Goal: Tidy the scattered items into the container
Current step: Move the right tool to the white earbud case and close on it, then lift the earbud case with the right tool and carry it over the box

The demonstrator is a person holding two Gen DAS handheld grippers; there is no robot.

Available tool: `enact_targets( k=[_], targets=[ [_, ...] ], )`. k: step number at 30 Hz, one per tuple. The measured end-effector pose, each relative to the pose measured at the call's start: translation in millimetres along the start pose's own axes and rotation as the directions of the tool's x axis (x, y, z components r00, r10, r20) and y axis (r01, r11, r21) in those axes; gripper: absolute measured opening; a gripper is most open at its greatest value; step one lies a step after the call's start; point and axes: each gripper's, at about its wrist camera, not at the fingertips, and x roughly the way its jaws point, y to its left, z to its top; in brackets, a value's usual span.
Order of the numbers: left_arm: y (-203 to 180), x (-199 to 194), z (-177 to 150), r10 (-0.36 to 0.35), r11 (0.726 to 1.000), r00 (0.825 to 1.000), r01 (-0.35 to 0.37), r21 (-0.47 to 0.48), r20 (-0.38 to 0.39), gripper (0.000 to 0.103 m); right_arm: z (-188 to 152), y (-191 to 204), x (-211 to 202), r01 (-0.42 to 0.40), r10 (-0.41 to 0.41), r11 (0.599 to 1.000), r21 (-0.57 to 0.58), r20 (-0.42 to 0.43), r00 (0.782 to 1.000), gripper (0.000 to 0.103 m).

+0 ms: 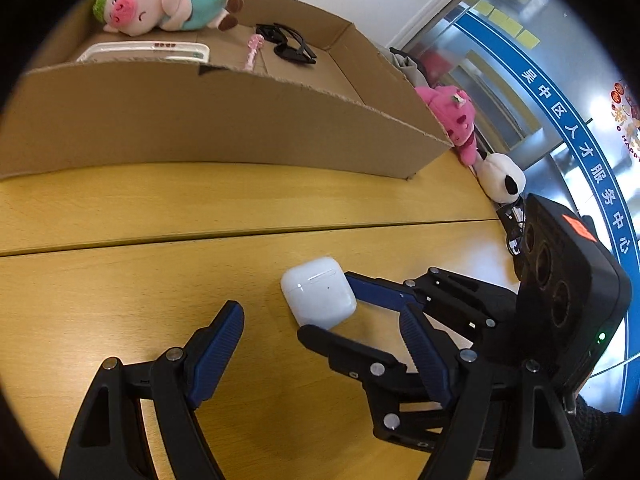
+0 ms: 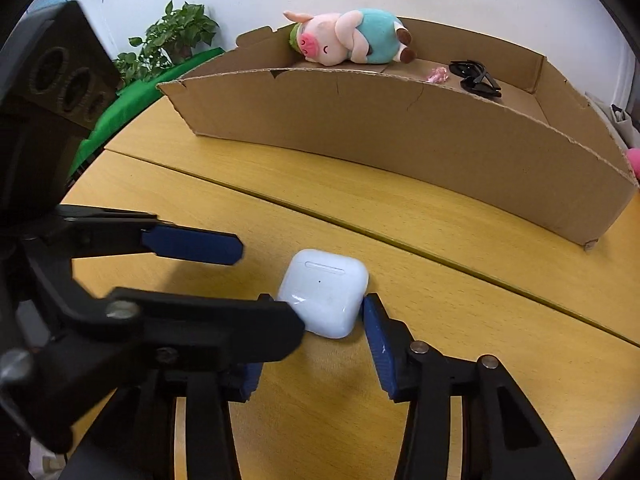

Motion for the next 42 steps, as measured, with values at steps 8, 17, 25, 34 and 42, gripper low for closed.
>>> enact_targets(
  k=[8, 17, 25, 34, 42],
  targets=[
    [-5, 20, 0, -0.080, 0.997, 0.996, 0.079, -0.015, -0.042, 0.069, -12, 1, -8, -0.040, 0.041, 0.999, -0.013, 0.020, 0.999, 0.049],
    [16, 22, -3, -0.098, 0.989, 0.994, 0.093, -0.119, -0.042, 0.027, -17, -6, -12, -0.053, 0.053, 0.999, -0.005, 0.030, 0.998, 0.049],
    [24, 22, -7, -0.170, 0.975, 0.985, 0.163, -0.151, -0.031, 0.027, -24, -12, -20, -0.079, 0.077, 0.997, 0.026, 0.055, 0.996, 0.048],
    [20, 20, -5, -0.319, 0.930, 0.948, 0.314, -0.189, 0.001, 0.040, -15, -2, -45, -0.104, 0.102, 0.995, 0.005, 0.127, 0.987, 0.048],
    [13, 9, 3, -0.309, 0.935, 0.951, 0.309, -0.174, 0.027, 0.026, -10, 2, -48, -0.088, 0.090, 0.996, -0.027, 0.117, 0.989, 0.047]
  ],
)
